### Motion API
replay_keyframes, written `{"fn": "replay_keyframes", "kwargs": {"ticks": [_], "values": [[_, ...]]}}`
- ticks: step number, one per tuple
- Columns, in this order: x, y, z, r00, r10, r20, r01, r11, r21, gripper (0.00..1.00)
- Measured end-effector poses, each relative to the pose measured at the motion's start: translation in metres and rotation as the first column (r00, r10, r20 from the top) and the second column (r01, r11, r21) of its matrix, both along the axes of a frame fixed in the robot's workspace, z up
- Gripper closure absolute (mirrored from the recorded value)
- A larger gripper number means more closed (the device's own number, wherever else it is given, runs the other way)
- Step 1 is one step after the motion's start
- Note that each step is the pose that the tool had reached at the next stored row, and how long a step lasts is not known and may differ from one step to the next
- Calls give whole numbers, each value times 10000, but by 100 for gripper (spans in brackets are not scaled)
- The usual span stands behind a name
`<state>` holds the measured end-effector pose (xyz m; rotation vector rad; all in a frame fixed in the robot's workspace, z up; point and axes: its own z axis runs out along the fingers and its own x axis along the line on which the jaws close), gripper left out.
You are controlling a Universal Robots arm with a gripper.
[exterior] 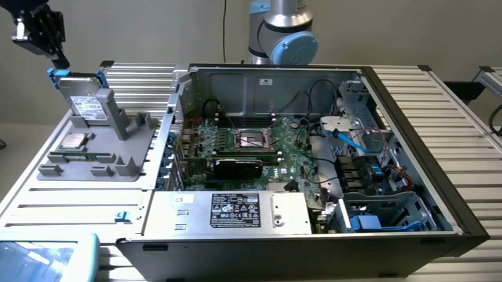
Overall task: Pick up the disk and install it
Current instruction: 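Pick up the disk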
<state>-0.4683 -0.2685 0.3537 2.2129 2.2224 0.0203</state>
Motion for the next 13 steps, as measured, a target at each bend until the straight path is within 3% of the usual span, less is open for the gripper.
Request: {"fn": "replay_keyframes", "kwargs": {"ticks": [6, 8, 12, 13], "values": [[-43, 67, -25, 10000, -10, -1, 10, 10000, -18, 89], [-64, 78, -36, 10000, -12, -1, 12, 10000, -57, 89], [-95, 94, -53, 10000, -19, 0, 19, 9998, -188, 89], [-97, 101, -55, 10000, -20, 0, 20, 9998, -195, 89]]}}
